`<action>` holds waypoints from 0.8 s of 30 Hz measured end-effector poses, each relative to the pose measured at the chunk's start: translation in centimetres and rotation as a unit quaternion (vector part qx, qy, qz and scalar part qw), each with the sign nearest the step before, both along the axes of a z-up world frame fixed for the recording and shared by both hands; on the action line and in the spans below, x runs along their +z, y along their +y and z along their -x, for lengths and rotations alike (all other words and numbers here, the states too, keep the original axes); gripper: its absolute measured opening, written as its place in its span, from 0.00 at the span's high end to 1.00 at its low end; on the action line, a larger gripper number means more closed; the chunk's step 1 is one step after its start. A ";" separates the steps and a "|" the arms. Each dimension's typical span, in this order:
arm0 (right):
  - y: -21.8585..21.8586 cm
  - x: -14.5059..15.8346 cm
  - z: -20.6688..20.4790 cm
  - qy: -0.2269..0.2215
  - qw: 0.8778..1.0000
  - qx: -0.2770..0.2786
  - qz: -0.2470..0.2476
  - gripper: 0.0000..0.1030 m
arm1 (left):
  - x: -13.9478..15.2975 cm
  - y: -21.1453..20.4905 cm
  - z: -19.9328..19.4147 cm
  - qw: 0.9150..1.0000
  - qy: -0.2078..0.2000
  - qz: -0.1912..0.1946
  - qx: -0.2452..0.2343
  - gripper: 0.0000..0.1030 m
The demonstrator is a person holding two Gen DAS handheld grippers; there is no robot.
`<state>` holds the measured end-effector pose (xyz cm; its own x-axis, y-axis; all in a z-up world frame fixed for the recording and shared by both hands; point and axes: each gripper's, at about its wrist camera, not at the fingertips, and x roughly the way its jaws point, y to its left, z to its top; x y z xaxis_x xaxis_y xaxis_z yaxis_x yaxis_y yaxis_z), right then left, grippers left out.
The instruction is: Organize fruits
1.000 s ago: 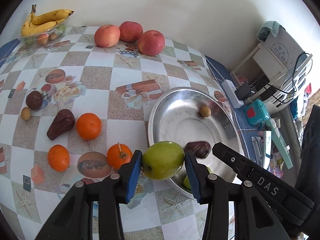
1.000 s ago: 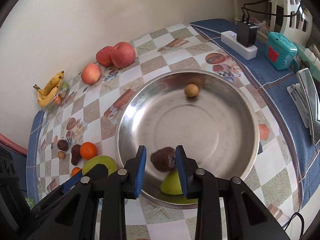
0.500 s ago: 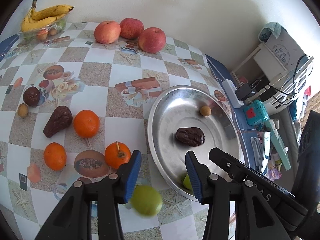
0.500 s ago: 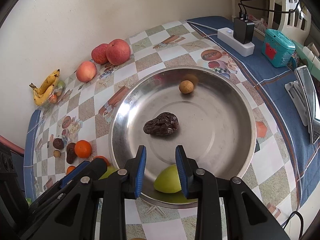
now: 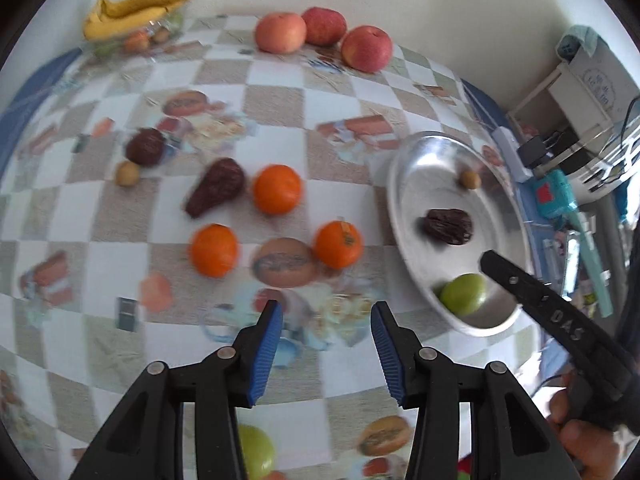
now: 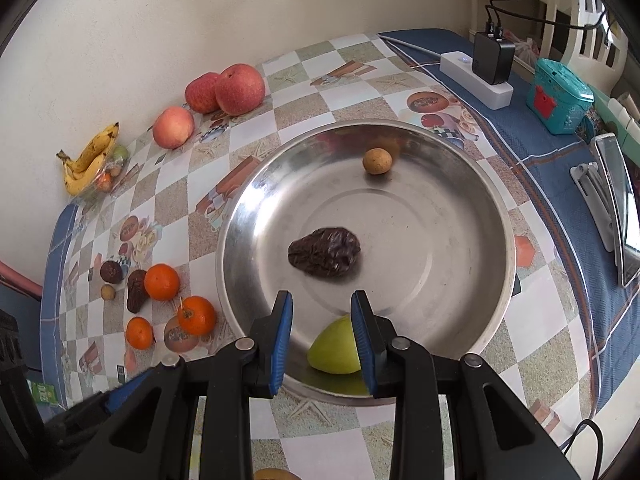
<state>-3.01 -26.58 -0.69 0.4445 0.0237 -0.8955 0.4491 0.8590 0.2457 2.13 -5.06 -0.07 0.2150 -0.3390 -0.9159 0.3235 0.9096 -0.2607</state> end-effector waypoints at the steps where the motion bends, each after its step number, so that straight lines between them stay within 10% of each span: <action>1: 0.4 0.1 0.0 0.000 1.000 0.008 0.005 0.69 | 0.0 0.3 0.1 1.000 -0.006 -0.013 -0.002 0.52; 12: 2.0 0.2 0.0 0.003 0.999 0.039 0.011 0.70 | -0.9 4.5 -0.4 0.999 0.033 0.008 0.006 0.52; 24: 2.0 0.0 -0.2 0.006 0.999 0.045 0.011 0.70 | -2.7 10.8 0.0 0.997 0.047 -0.057 0.009 0.52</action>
<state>-2.78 -24.53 -0.66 0.4310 0.0436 -0.9013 0.3723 0.9012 0.2216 2.10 5.69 -2.82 0.1315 -0.2292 -0.9645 0.2864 0.9402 -0.1843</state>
